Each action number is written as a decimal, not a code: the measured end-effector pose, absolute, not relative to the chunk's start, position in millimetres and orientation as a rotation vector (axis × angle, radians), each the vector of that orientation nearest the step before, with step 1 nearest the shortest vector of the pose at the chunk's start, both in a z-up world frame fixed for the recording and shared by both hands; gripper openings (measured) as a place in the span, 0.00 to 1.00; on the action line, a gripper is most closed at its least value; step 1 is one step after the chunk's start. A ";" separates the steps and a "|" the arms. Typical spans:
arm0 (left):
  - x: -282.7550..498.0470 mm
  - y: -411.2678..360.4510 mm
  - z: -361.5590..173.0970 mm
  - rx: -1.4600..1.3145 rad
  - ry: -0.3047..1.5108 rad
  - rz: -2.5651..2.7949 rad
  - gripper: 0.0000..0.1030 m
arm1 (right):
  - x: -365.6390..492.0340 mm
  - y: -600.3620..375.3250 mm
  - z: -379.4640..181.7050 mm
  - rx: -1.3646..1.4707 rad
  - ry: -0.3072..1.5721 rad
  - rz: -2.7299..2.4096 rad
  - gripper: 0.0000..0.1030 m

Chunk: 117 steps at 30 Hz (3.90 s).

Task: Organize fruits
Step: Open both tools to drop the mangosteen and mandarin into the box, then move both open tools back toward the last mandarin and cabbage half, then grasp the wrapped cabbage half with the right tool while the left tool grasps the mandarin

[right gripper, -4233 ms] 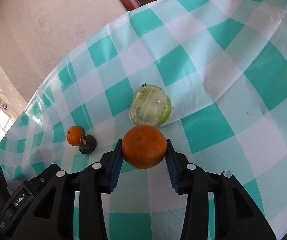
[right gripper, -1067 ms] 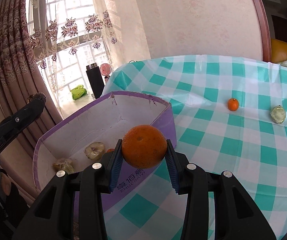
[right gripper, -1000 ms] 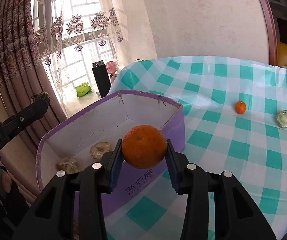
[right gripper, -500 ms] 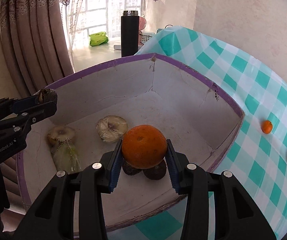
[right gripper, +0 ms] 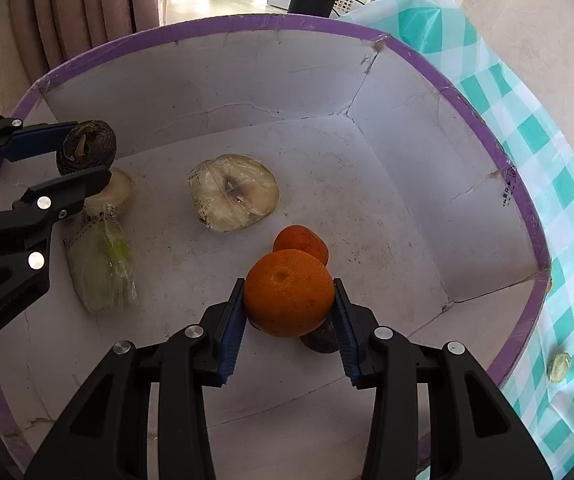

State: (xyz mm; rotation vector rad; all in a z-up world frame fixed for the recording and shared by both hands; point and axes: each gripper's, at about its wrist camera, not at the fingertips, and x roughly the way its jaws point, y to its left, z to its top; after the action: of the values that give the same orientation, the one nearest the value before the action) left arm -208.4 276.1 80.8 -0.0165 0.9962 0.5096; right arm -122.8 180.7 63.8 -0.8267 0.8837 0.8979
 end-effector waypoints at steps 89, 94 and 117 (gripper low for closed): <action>125.6 52.0 19.3 -0.387 0.811 0.064 0.98 | 219.3 -163.1 20.5 -0.076 0.839 0.005 0.82; 126.7 52.7 17.5 -0.393 0.818 0.064 0.98 | 243.9 -151.7 12.5 -0.125 0.898 0.012 0.70; 216.9 25.8 15.7 -0.375 0.848 0.081 0.87 | 208.9 -195.7 28.5 0.236 0.791 0.079 0.58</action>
State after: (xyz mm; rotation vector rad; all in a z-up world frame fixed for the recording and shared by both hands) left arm 216.9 25.8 15.7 -0.3749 0.8478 0.0808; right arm 208.9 -195.7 28.5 0.2364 0.7914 0.0791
